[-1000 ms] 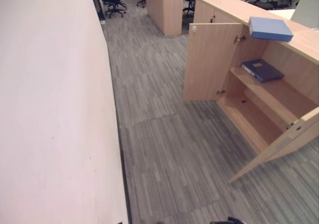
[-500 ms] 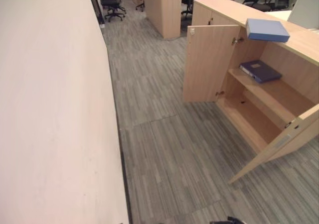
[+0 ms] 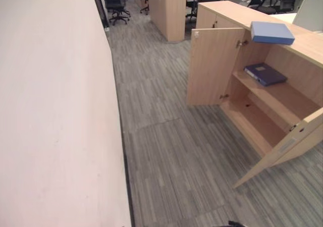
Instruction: Put the empty folder in the office cabinet
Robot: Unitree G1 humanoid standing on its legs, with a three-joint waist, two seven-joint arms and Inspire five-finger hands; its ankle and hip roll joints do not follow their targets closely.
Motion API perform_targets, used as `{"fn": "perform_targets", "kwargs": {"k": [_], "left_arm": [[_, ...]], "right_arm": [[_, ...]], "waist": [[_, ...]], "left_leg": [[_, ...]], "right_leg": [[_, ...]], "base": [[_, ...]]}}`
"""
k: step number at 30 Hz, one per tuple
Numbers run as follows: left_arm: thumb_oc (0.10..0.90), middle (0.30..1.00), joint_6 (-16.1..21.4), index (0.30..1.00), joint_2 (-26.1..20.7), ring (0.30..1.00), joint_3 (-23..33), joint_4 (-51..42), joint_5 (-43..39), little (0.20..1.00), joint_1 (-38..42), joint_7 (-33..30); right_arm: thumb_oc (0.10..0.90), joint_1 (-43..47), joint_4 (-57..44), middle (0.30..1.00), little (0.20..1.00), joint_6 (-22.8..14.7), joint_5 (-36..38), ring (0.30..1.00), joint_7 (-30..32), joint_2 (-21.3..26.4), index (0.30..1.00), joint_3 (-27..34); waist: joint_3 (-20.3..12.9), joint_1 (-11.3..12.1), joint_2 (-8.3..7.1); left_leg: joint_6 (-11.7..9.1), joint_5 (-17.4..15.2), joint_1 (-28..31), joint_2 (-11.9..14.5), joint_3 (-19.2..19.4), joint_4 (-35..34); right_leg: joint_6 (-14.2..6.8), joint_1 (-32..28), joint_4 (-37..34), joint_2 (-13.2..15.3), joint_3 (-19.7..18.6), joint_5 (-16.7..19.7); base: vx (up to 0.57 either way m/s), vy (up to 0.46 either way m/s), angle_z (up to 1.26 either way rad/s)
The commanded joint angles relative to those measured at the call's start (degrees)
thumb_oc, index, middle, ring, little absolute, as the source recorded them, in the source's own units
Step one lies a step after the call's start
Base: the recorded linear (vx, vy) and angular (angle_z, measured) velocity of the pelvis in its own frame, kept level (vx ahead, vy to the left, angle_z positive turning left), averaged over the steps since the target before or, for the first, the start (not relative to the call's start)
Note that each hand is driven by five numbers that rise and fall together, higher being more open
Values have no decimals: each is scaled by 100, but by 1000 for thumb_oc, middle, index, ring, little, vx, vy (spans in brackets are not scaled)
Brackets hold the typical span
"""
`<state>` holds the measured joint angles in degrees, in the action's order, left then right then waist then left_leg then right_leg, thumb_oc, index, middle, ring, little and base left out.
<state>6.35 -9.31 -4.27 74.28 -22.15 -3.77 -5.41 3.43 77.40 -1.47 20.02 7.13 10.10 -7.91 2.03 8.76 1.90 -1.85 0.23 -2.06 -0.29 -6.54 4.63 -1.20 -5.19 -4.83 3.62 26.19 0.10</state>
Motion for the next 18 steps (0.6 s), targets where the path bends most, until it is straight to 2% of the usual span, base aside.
{"fn": "perform_targets", "kwargs": {"k": [1, 2, 3, 4, 5, 6, 7, 8, 10, 11, 12, 13, 16, 18], "left_arm": [[800, 900, 162, 900, -115, 900, 231, 166, -77, 900, 265, 62], [800, 900, 200, 900, -80, 900, 257, 107, -142, 900, 252, 72], [800, 900, 200, 900, -80, 900, 257, 107, -142, 900, 252, 72], [800, 900, 197, 900, -76, 900, 282, 117, -154, 900, 223, 71], [800, 900, 197, 900, -76, 900, 281, 117, -154, 900, 223, 70], [800, 900, 187, 900, -81, 900, 351, 135, -185, 900, 155, 81], [800, 900, 189, 900, -95, 900, 393, 153, -205, 900, 116, 75], [800, 900, 197, 900, -100, 900, 429, 170, -224, 900, 78, 54], [800, 900, 219, 900, -98, 900, 506, 244, -262, 900, 5, -16], [800, 900, 219, 900, -98, 900, 506, 244, -262, 900, 5, -16], [800, 900, 204, 900, -73, 900, 578, 358, -287, 900, -41, -55], [800, 900, 170, 900, -11, 900, 677, 533, -254, 900, -139, -44], [800, 900, 146, 900, -10, 900, 729, 601, -219, 900, -198, -13], [800, 900, 138, 900, -34, 900, 762, 624, -207, 900, -221, 7]], "right_arm": [[800, 402, 19, 900, 900, -88, -330, 900, -52, 191, 900, -147], [800, 497, 76, 900, 900, -47, -447, 900, -58, 298, 900, -186], [800, 497, 76, 900, 900, -47, -447, 900, -59, 298, 900, -186], [800, 517, 93, 900, 900, -36, -467, 900, -61, 319, 900, -194], [800, 518, 93, 900, 900, -36, -467, 900, -61, 319, 900, -193], [800, 557, 109, 900, 900, -29, -509, 900, -69, 320, 900, -212], [800, 582, 121, 900, 900, -22, -545, 900, -64, 324, 900, -223], [800, 607, 136, 900, 900, -15, -576, 900, -69, 316, 900, -236], [800, 678, 155, 900, 900, 1, -595, 900, -46, 324, 900, -216], [800, 678, 155, 900, 900, 1, -595, 900, -46, 324, 900, -216], [800, 686, 172, 900, 900, 1, -598, 900, -27, 322, 900, -180], [800, 632, 184, 900, 900, 3, -662, 900, -62, 316, 900, -104], [800, 551, 221, 900, 900, 33, -714, 900, -98, 284, 900, -48], [800, 504, 239, 900, 900, 37, -731, 900, -113, 253, 900, -24]], "waist": [[324, 139, -451], [440, 229, -371], [435, 228, -369], [448, 278, -368], [448, 282, -367], [440, 333, -442], [453, 358, -491], [439, 363, -489], [471, 396, -440], [475, 399, -440], [475, 408, -365], [362, 379, -226], [219, 403, -181], [156, 430, -206]], "left_leg": [[-221, -411, -632, -367, -129, 1039], [-597, 309, -1359, -390, -4, 2135], [-597, 307, -1368, -389, -6, 2140], [-738, 403, -1487, -307, 47, 2133], [-739, 401, -1488, -305, 50, 2135], [-571, 383, -1632, -94, 164, 1514], [-499, 424, -1570, 116, 174, 1032], [-459, 626, -1489, 368, 161, 463], [-537, 992, -1498, 945, 78, -506], [-537, 994, -1491, 946, 82, -511], [-642, 1154, -1450, 1207, -17, -963], [-740, 1128, -1364, 1252, -21, -963], [-752, 1160, -1250, 1155, -7, -963], [-734, 1134, -1197, 1058, -21, -963]], "right_leg": [[-300, -699, 312, 476, -73, -650], [-221, -753, 349, 479, -140, -743], [-220, -747, 351, 477, -139, -743], [-211, -808, 337, 442, -209, -849], [-210, -806, 339, 441, -213, -850], [-246, -780, 327, 490, -212, -807], [-306, -838, 289, 499, -226, -802], [-368, -871, 266, 491, -253, -794], [-465, -964, 291, 549, -379, -871], [-465, -967, 292, 550, -382, -871], [-538, -1067, 272, 581, -512, -907], [-617, -1151, 219, 584, -537, -873], [-697, -1184, 187, 702, -531, -768], [-752, -1176, 189, 797, -519, -701]], "base": [[32, 30, 6], [35, 25, 8], [116, -2, 11], [81, -27, 0], [167, 17, -25], [164, 52, -34], [246, 84, -38], [249, 95, -28], [200, 123, -54], [204, 177, -40], [281, 326, 2], [281, 326, 9], [206, 263, -9], [193, 230, -1]]}}
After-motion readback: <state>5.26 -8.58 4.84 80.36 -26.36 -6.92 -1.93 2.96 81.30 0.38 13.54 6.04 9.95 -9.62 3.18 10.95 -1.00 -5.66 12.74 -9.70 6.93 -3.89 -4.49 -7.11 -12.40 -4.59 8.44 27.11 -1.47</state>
